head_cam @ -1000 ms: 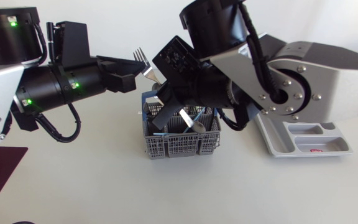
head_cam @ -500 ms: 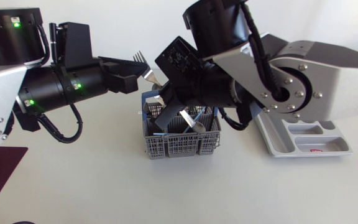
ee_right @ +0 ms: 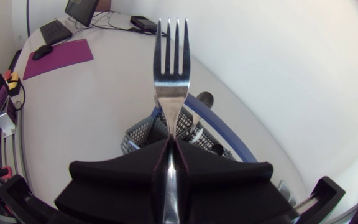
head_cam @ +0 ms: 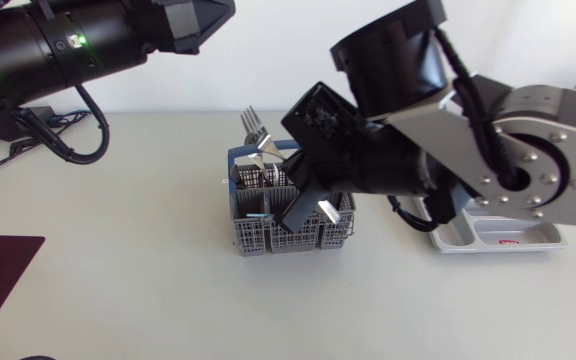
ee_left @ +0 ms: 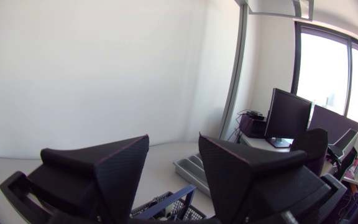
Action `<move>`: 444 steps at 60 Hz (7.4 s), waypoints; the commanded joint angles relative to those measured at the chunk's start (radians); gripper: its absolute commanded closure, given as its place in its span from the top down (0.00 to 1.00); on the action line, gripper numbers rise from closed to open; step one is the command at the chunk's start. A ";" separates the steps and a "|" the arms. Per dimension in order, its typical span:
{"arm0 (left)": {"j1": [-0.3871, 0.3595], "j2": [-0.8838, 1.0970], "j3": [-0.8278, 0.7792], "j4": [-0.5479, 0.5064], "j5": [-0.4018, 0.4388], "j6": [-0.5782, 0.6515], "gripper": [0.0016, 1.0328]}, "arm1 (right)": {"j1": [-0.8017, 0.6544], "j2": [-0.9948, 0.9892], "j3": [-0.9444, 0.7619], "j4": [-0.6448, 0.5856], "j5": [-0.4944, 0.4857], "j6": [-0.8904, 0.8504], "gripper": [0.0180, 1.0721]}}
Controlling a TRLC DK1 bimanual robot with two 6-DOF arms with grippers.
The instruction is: Sort the cutlery from the basket into the organizer compartments.
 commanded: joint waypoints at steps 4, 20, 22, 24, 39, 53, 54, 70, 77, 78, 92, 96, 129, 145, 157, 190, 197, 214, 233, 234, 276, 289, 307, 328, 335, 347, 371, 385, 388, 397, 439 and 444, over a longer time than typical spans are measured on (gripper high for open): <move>0.050 -0.034 0.021 -0.032 -0.005 0.031 0.60 | -0.083 -0.112 -0.054 -0.034 0.013 0.016 0.06; 0.092 -0.116 -0.082 -0.095 -0.005 0.218 0.61 | -0.335 -0.257 -0.077 -0.103 -0.025 0.005 0.06; 0.089 -0.123 -0.105 -0.098 -0.005 0.250 0.61 | -0.384 -0.260 -0.077 -0.104 -0.045 0.004 0.06; 0.083 -0.130 -0.131 -0.101 -0.005 0.289 0.61 | -0.430 -0.261 -0.076 -0.109 -0.059 0.004 0.06; 0.082 -0.140 -0.258 -0.107 -0.007 0.404 0.61 | -0.764 -0.175 -0.071 -0.052 -0.194 -0.013 0.06; 0.048 -0.143 -0.326 -0.130 -0.007 0.476 0.61 | -0.944 -0.004 -0.003 0.011 -0.242 -0.016 0.06; 0.043 -0.143 -0.332 -0.135 -0.007 0.486 0.61 | -0.954 0.015 0.004 0.018 -0.242 -0.016 0.06; -0.021 -0.145 -0.427 -0.124 -0.039 0.586 0.61 | -1.062 0.271 0.145 0.089 -0.249 -0.015 0.06; -0.023 -0.145 -0.450 -0.116 -0.039 0.611 0.61 | -1.103 0.391 0.239 0.092 -0.249 -0.016 0.06; -0.023 -0.145 -0.452 -0.115 -0.039 0.614 0.61 | -1.111 0.412 0.257 0.090 -0.249 -0.016 0.06; -0.038 -0.151 -0.472 -0.115 -0.039 0.629 0.61 | -1.141 0.602 0.412 0.060 -0.243 -0.016 0.06; -0.046 -0.153 -0.475 -0.118 -0.039 0.634 0.61 | -1.143 0.644 0.449 0.046 -0.240 -0.015 0.06; -0.089 -0.194 -0.496 -0.138 -0.071 0.657 0.61 | -1.161 0.897 0.624 0.021 -0.173 -0.030 0.06; -0.121 -0.200 -0.492 -0.150 -0.099 0.657 0.61 | -1.154 0.961 0.650 -0.015 -0.142 -0.036 0.07; -0.125 -0.208 -0.492 -0.151 -0.112 0.663 0.61 | -1.149 0.975 0.650 -0.020 -0.120 -0.033 0.22; -0.139 -0.217 -0.630 0.020 -0.111 0.707 0.61 | -1.071 0.539 0.299 0.008 -0.116 -0.079 0.61; -0.138 -0.168 -0.657 0.109 -0.111 0.724 0.61 | -1.022 0.392 0.176 0.008 -0.133 -0.096 0.61; -0.118 0.067 -0.647 0.309 -0.082 0.752 0.58 | -0.813 0.062 -0.059 -0.043 -0.125 -0.072 0.61; -0.053 0.190 -0.579 0.338 0.012 0.764 0.49 | -0.591 -0.122 -0.171 -0.115 -0.087 -0.007 0.61; -0.052 0.193 -0.577 0.339 0.016 0.764 0.49 | -0.586 -0.126 -0.175 -0.117 -0.085 -0.006 0.61; -0.027 0.291 -0.498 0.342 0.082 0.746 0.35 | -0.555 -0.143 -0.237 -0.088 -0.079 0.001 0.61; -0.023 0.291 -0.492 0.338 0.084 0.746 0.29 | -0.554 -0.142 -0.235 -0.088 -0.079 -0.002 0.61; -0.018 0.295 -0.489 0.327 0.115 0.746 0.19 | -0.551 -0.143 -0.237 -0.092 -0.078 -0.004 0.61; -0.004 0.320 -0.449 0.290 0.162 0.746 0.03 | -0.546 -0.154 -0.250 -0.094 -0.079 -0.004 0.61; 0.008 0.303 -0.416 0.235 0.177 0.746 0.03 | -0.545 -0.166 -0.252 -0.100 -0.079 -0.006 0.61; 0.010 0.220 -0.303 0.033 0.182 0.809 0.03 | -0.508 -0.177 -0.266 -0.115 -0.079 -0.007 0.61; -0.053 0.203 -0.011 -0.409 0.098 1.043 0.03 | -0.437 -0.244 -0.309 -0.155 -0.079 -0.007 0.63; -0.089 0.185 0.091 -0.622 0.013 1.148 0.03 | -0.400 -0.318 -0.313 -0.193 -0.079 -0.013 0.63; -0.087 0.166 0.108 -0.648 0.009 1.152 0.03 | -0.382 -0.340 -0.316 -0.200 -0.079 -0.015 0.65; -0.087 0.094 0.163 -0.721 0.010 1.138 0.03 | -0.325 -0.404 -0.323 -0.213 -0.079 -0.016 0.67; -0.337 0.084 0.301 -0.843 0.062 0.732 0.03 | -0.088 -0.712 -0.361 -0.281 -0.099 -0.007 0.67; -0.340 0.127 0.328 -0.857 0.096 0.694 0.03 | -0.069 -0.720 -0.381 -0.265 -0.099 -0.016 0.67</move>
